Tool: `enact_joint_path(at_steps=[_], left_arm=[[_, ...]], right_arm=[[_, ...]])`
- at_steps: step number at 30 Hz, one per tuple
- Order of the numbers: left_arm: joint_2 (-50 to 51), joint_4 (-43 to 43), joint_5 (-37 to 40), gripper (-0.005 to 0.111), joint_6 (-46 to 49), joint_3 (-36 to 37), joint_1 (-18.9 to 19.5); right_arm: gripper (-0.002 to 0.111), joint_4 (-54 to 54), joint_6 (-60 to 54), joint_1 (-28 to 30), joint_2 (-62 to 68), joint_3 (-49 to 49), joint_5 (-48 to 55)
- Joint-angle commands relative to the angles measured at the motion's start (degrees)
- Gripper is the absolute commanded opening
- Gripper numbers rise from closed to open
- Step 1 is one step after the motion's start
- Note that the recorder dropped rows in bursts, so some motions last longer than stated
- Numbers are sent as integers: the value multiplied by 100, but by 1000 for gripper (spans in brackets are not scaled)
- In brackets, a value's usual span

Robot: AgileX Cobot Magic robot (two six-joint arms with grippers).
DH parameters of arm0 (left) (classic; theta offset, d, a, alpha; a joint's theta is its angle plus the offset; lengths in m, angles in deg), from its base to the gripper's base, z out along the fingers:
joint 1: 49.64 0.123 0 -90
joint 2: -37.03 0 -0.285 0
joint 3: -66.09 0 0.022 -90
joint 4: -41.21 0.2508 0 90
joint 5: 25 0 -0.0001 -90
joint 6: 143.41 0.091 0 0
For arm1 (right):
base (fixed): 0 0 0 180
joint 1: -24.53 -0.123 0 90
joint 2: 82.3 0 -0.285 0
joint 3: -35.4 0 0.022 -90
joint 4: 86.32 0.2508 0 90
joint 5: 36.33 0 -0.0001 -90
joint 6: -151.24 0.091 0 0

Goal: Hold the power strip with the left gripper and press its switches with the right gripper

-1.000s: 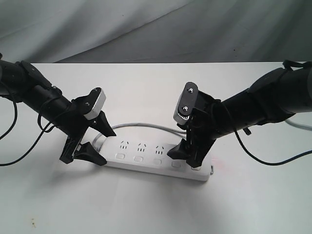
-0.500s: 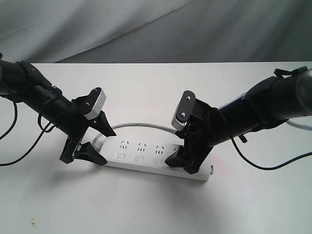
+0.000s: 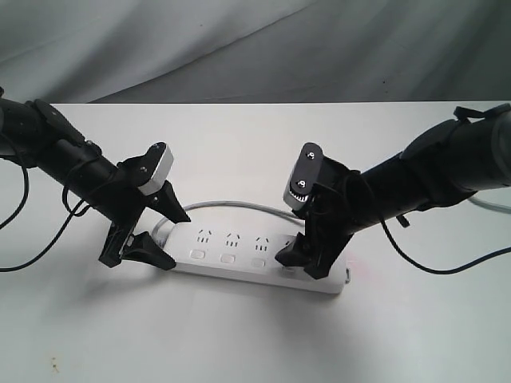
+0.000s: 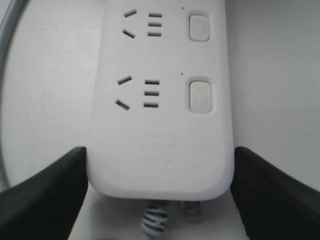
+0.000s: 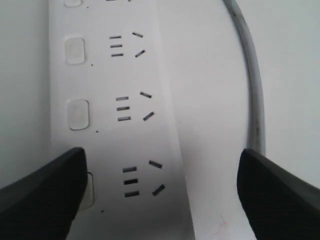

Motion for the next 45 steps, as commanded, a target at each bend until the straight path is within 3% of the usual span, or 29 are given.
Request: enact_joint_path(at_steps=[1, 31, 39, 45], left_arm=[[-15, -51, 122, 47, -16, -21, -29], [-15, -51, 122, 47, -16, -21, -29], [-15, -51, 122, 47, -16, -21, -29], [-15, -51, 122, 47, -16, -21, -29]], right_arm=[[75, -26, 28, 53, -26, 20, -90], [75, -177, 30, 53, 511, 276, -519], [75, 49, -4, 53, -143, 276, -384], [75, 279, -156, 640, -572, 276, 163]])
